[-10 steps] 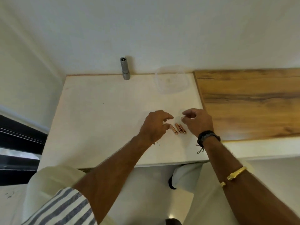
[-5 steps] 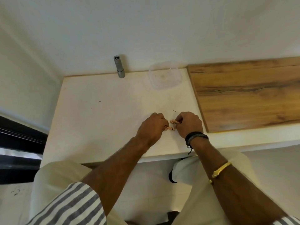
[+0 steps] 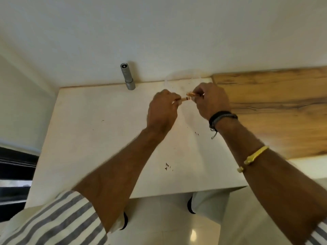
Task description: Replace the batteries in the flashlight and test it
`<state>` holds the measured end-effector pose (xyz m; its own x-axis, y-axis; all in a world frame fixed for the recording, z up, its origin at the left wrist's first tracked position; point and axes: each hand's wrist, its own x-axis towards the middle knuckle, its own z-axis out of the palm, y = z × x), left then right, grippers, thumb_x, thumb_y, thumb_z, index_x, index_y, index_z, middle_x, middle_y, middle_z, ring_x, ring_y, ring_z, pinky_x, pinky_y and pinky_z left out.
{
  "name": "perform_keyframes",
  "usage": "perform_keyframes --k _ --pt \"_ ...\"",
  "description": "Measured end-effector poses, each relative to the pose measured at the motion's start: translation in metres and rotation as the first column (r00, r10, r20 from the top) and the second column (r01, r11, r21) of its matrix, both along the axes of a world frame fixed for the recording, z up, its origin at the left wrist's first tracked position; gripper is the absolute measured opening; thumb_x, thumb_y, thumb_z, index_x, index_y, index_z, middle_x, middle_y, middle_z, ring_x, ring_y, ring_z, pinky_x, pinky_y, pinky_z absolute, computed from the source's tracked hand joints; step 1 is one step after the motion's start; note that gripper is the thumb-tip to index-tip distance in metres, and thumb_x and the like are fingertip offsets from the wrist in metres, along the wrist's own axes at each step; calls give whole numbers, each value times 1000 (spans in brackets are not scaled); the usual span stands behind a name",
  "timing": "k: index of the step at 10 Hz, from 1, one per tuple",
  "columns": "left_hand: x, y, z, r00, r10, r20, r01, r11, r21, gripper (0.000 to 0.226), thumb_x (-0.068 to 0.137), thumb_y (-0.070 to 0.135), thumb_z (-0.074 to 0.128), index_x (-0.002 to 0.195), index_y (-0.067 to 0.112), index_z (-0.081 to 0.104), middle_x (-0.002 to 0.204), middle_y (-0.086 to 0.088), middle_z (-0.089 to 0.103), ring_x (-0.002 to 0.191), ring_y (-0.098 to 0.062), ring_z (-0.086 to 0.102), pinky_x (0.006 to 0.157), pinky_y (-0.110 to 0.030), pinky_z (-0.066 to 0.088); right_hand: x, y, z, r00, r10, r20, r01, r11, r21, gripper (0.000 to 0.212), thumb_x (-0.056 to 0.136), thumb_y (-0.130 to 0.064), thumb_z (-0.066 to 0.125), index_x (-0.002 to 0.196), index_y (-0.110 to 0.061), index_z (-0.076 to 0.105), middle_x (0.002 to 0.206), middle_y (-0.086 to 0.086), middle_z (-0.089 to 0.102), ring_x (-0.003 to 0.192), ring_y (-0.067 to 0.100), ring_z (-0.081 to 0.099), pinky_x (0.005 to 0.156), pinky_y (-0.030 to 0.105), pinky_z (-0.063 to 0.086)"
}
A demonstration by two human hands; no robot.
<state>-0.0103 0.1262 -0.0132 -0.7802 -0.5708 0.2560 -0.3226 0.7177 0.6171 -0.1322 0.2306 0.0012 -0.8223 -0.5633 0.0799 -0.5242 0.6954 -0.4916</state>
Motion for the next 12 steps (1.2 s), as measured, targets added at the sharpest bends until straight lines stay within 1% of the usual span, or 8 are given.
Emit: perform_keyframes --k 1,3,4,5,7,8,11,12 --pt "-28 -21 -2 998 31 60 -30 999 -28 17 95 25 63 104 20 76 100 -3 63 95 -19 54 74 -31 43 -25 -20 1 999 30 -16 -29 996 81 8 93 -24 68 99 -22 72 103 2 70 94 21 63 74 31 48" --pt "-58 -42 -11 985 51 166 -47 998 -28 18 90 25 71 107 22 76 105 1 58 96 -15 54 72 -26 40 -42 -37 -4 998 57 -36 -49 978 202 15 93 -20 69 108 -21 74 112 3 71 103 24 64 83 34 52" --pt "-59 -42 -15 990 63 122 -74 994 81 22 90 24 71 111 20 71 102 9 54 97 -11 54 74 -19 38 -46 -35 -9 999 42 -18 -38 985 171 26 90 -18 73 116 -22 71 120 1 68 112 22 62 91 34 51" --pt "-52 -39 -19 991 134 23 -136 967 215 26 91 23 68 116 19 68 103 7 58 90 -6 55 72 -9 38 -46 -26 -16 999 -45 -22 45 999 4 29 90 -16 73 119 -22 70 122 3 64 115 22 61 90 27 47" --pt "-37 -30 -29 963 268 -16 -229 850 475 33 95 17 59 127 14 65 113 -4 74 104 -17 68 96 -29 52 -29 -14 -31 955 -267 133 288 941 -177 28 95 -17 63 123 -20 68 129 7 61 114 24 62 99 36 51" --pt "-36 -34 -30 959 283 -16 -228 802 552 35 96 15 58 130 14 63 120 -6 72 107 -19 68 98 -37 54 -21 -14 -33 955 -260 141 286 935 -211 30 96 -14 60 124 -15 69 126 8 66 112 23 64 98 36 52" --pt "-41 -54 -24 972 233 39 -213 791 574 34 96 21 60 129 13 64 124 -7 70 106 -22 69 101 -40 52 -17 -17 -32 961 -230 153 258 946 -198 31 98 -23 63 125 -9 70 128 7 68 115 22 65 104 33 48" --pt "-39 -53 -22 973 218 73 -224 828 515 37 96 24 58 131 12 62 130 -7 67 119 -22 63 108 -34 45 -15 -14 -28 962 -210 176 245 947 -207 34 97 -25 64 128 -12 68 133 6 66 121 21 62 106 35 48"
